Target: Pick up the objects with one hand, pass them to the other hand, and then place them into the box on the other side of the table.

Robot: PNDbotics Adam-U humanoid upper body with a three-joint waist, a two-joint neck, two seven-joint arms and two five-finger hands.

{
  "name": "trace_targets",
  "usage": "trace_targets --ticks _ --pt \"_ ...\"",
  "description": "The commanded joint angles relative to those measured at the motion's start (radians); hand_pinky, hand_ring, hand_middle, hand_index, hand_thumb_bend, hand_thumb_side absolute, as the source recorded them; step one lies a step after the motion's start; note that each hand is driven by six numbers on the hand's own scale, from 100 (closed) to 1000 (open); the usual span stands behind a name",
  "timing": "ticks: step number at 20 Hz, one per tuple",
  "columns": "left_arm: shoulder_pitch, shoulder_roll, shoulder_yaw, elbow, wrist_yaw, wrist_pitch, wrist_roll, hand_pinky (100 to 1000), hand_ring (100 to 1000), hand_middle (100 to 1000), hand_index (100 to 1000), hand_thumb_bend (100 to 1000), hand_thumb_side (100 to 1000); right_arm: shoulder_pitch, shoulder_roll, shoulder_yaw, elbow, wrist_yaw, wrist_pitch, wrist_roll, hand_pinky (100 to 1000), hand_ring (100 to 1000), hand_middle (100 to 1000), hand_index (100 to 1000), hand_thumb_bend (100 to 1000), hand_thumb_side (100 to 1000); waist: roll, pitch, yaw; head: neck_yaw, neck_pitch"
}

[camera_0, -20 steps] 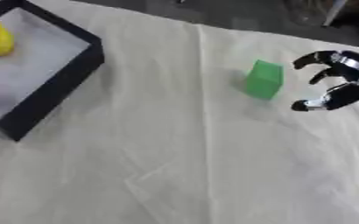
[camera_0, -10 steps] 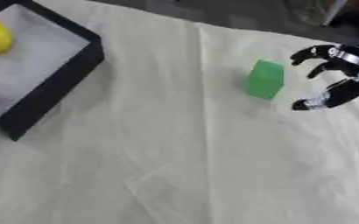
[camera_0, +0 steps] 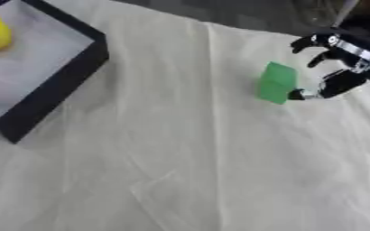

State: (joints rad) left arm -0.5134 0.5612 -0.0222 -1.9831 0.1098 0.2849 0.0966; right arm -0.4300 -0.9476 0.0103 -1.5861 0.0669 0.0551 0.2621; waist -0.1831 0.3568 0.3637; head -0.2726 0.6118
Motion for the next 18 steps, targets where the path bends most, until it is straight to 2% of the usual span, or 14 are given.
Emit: trace_targets --ticks 1,8,12,14,18 --pt "-0.016 0.011 0.003 -0.017 -0.010 -0.004 -0.005 931 649 609 679 100 671 -0.014 -0.051 -0.021 0.006 0.010 0.002 -0.013 713 974 783 858 713 132 0.005 -0.012 0.007 -0.019 -0.019" --pt "-0.024 0.010 -0.001 -0.017 -0.017 -0.009 -0.010 932 649 609 678 100 671 -0.020 -0.044 -0.025 0.025 0.030 0.004 -0.018 725 976 790 861 718 137 -0.010 0.001 0.036 -0.045 -0.031" --pt "-0.029 0.009 -0.003 -0.017 -0.021 -0.017 -0.014 932 649 609 677 100 671 -0.015 -0.044 -0.034 0.033 0.060 0.005 -0.029 764 994 803 866 726 137 -0.020 0.008 0.051 -0.058 -0.037" --pt "-0.028 0.009 -0.003 -0.017 -0.023 -0.018 -0.014 932 649 609 678 100 671 -0.012 -0.043 -0.040 0.039 0.078 0.007 -0.040 774 993 805 868 684 234 -0.023 0.012 0.057 -0.061 -0.040" --pt "-0.024 0.006 -0.003 -0.017 -0.029 -0.016 -0.014 935 649 609 678 100 671 -0.007 -0.038 -0.044 0.057 0.104 0.013 -0.065 785 993 807 871 681 257 -0.025 0.017 0.062 -0.063 -0.042"
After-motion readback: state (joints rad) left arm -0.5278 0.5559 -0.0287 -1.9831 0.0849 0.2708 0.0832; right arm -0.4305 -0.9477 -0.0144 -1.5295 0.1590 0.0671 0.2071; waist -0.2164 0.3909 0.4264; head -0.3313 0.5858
